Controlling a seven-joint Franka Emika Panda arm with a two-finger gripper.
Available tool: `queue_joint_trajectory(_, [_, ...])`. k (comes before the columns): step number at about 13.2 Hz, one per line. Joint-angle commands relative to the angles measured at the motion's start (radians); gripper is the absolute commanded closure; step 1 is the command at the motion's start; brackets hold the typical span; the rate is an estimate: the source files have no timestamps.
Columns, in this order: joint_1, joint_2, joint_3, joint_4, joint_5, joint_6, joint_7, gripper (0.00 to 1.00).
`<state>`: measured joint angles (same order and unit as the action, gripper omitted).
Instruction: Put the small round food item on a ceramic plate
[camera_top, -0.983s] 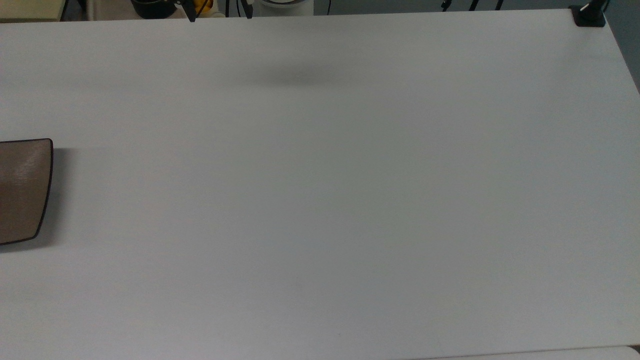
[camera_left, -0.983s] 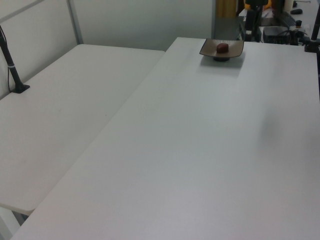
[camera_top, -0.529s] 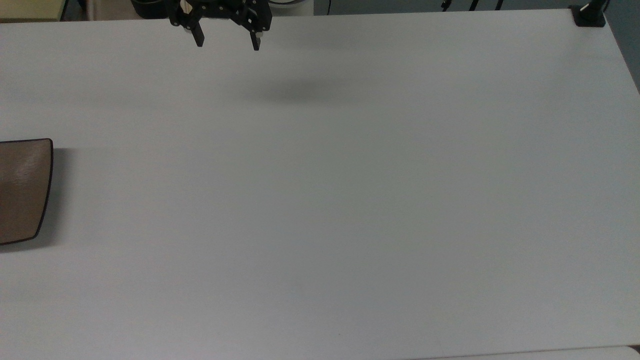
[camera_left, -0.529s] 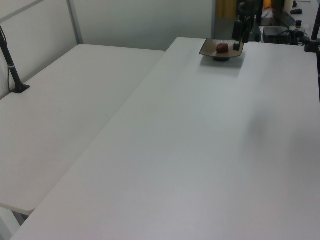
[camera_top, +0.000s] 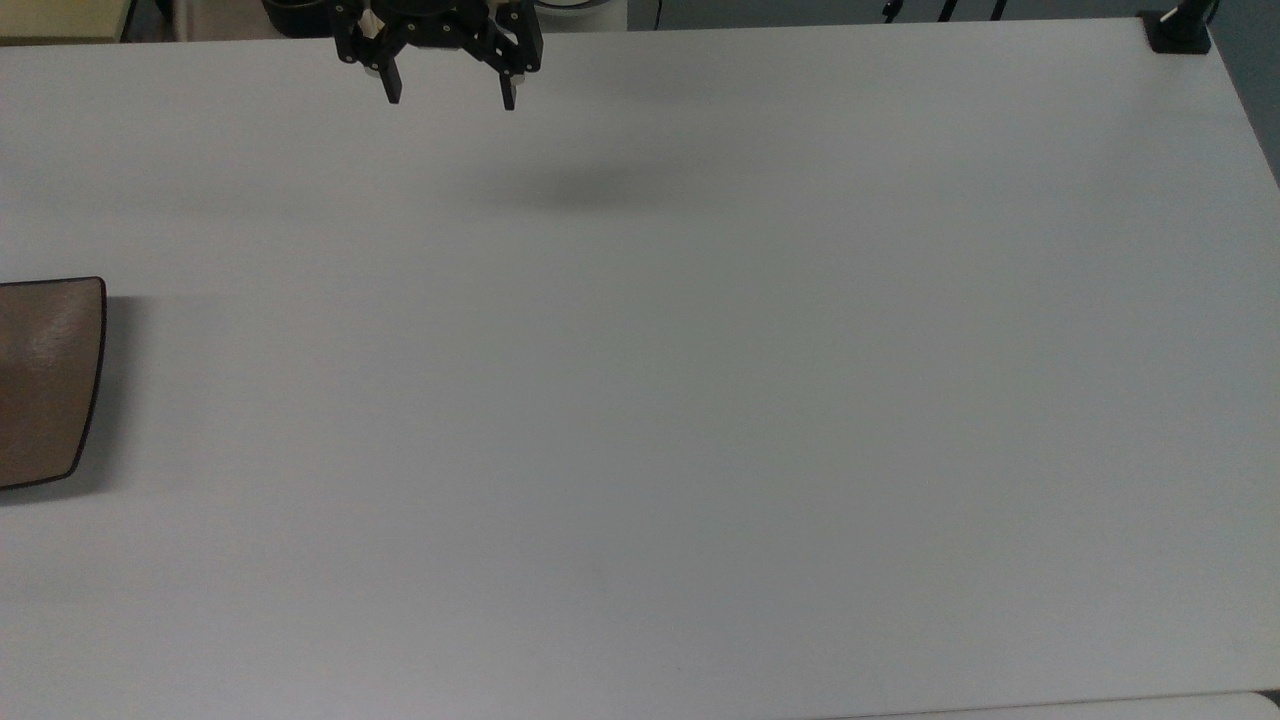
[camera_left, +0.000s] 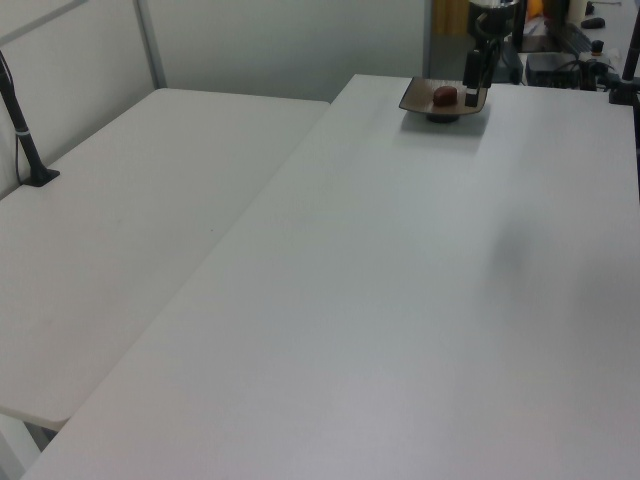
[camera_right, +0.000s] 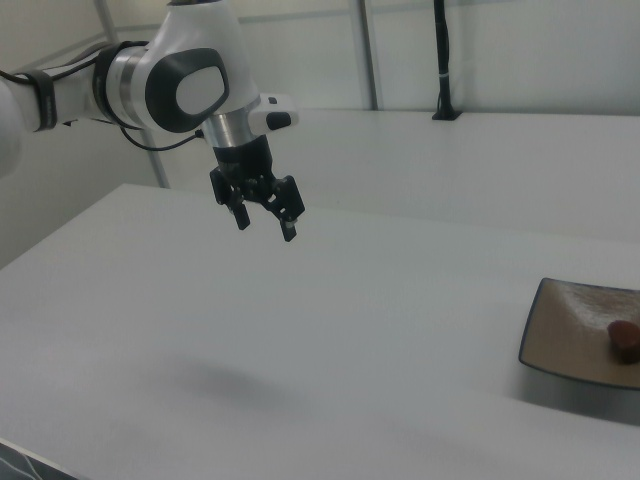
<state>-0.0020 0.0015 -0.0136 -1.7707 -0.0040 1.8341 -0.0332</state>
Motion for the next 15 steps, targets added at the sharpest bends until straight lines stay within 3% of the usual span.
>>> queue_joint_trajectory(1, [0.02, -0.02, -0.012, -0.032, -0.071, 0.017, -0.022, 0.0])
queue_joint_trajectory(9, [0.017, -0.021, -0.014, -0.032, -0.071, -0.007, -0.113, 0.0])
queue_joint_trajectory(12, [0.014, -0.024, -0.055, -0.029, 0.022, -0.012, -0.122, 0.0])
queue_joint_trajectory(15, [0.016, -0.024, -0.057, -0.029, 0.022, -0.013, -0.117, 0.0])
